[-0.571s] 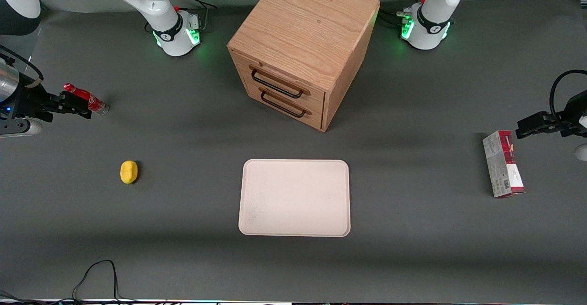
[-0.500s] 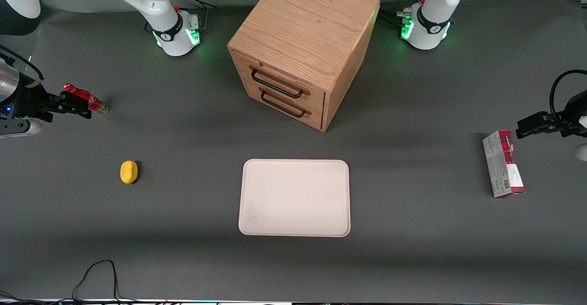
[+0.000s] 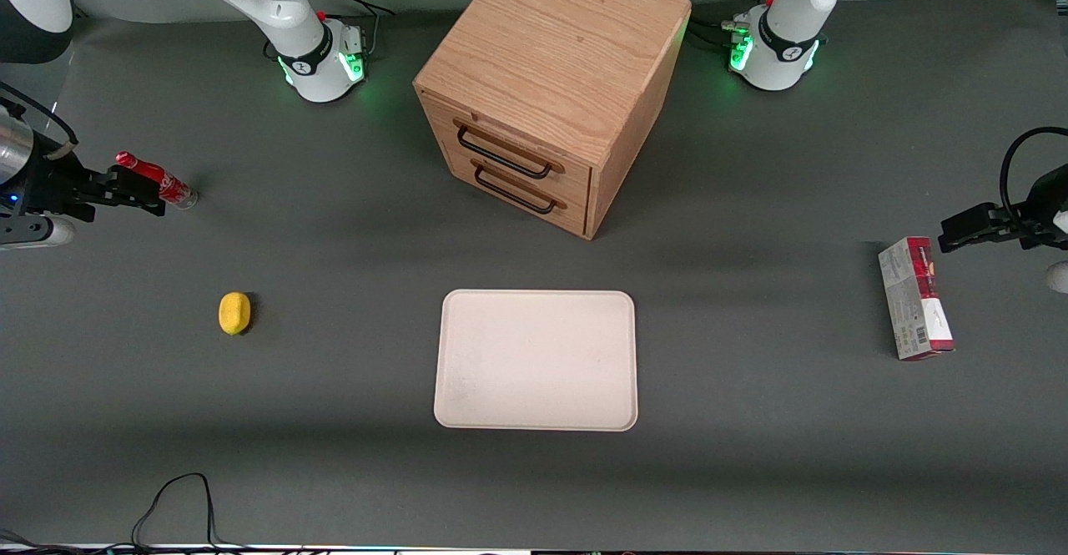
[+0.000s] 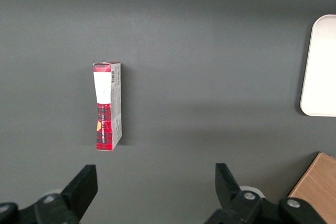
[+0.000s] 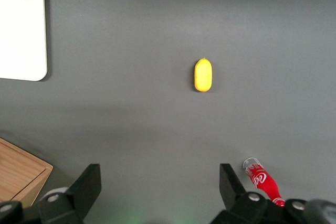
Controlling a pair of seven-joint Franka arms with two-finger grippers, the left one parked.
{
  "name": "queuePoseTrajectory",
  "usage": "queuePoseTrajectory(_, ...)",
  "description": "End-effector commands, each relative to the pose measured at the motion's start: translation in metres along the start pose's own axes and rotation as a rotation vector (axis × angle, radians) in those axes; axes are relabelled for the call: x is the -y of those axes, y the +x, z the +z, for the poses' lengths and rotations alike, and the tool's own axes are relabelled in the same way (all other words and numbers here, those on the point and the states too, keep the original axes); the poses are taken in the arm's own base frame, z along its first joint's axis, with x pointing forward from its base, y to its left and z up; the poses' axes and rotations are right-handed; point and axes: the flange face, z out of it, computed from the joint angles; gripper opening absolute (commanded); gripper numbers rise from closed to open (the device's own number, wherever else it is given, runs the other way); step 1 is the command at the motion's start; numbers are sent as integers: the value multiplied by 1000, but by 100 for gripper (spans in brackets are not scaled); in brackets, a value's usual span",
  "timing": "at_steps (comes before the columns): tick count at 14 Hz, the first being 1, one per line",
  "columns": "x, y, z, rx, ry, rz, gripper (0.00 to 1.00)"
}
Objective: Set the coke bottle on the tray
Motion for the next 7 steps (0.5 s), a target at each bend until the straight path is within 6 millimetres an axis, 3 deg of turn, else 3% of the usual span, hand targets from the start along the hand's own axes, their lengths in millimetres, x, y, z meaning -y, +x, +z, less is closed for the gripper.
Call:
queuePoseTrajectory(1,-53,-22,-22,-27,15,43,100)
queuePoseTrajectory(4,-151,-52,-23,-35,28,84,100)
queuePoseTrajectory(5,-187,-67,-19,-34,35,84,100)
queuePoseTrajectory(7,-238,-105,-10,-31,64,107,100)
